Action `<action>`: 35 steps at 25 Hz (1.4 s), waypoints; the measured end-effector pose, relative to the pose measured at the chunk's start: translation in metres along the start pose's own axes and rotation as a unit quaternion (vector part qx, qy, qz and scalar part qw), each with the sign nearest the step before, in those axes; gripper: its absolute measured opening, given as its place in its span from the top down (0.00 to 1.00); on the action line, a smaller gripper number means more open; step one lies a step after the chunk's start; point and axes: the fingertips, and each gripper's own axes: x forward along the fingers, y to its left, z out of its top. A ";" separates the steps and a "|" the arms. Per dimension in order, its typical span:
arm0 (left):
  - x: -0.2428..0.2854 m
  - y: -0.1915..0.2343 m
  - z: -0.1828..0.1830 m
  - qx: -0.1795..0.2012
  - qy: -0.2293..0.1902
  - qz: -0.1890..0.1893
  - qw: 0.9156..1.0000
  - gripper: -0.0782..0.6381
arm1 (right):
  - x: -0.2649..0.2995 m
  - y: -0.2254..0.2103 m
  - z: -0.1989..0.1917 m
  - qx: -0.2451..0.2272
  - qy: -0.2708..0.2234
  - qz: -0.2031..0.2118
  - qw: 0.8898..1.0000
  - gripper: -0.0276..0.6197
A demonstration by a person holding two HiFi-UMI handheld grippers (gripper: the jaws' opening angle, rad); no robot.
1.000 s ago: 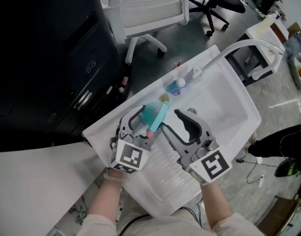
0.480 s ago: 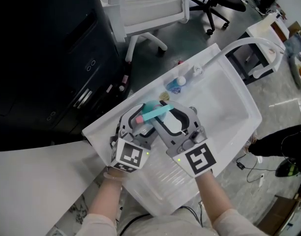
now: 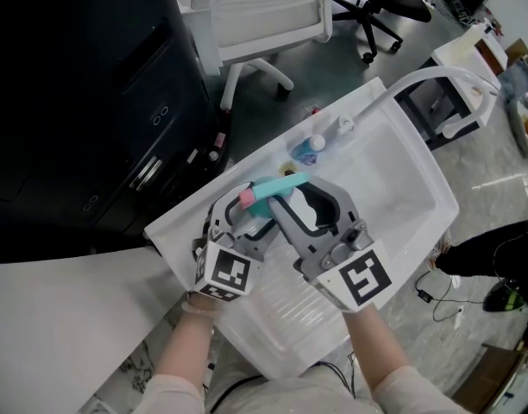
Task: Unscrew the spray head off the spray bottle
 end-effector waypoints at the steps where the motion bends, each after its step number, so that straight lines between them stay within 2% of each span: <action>1: 0.000 0.002 -0.001 0.001 0.001 0.004 1.000 0.42 | -0.001 -0.001 0.006 0.007 -0.013 0.000 1.000 0.73; 6: 0.003 0.007 -0.001 0.005 0.007 0.013 1.000 0.42 | -0.006 -0.010 0.030 0.034 -0.042 -0.003 0.999 0.73; 16: 0.004 0.006 -0.007 0.016 0.028 0.018 0.999 0.42 | -0.012 -0.015 0.070 0.049 -0.091 0.006 0.995 0.74; 21: 0.000 0.008 0.003 0.002 0.014 0.023 1.000 0.42 | -0.012 -0.016 0.083 0.049 -0.109 0.007 0.993 0.74; 27: -0.008 0.009 0.011 0.005 0.005 0.028 1.000 0.42 | -0.013 -0.013 0.096 0.052 -0.126 0.016 0.991 0.74; 35: -0.023 0.015 0.022 -0.021 -0.008 0.047 0.999 0.42 | -0.022 -0.014 0.116 0.056 -0.137 0.027 0.989 0.74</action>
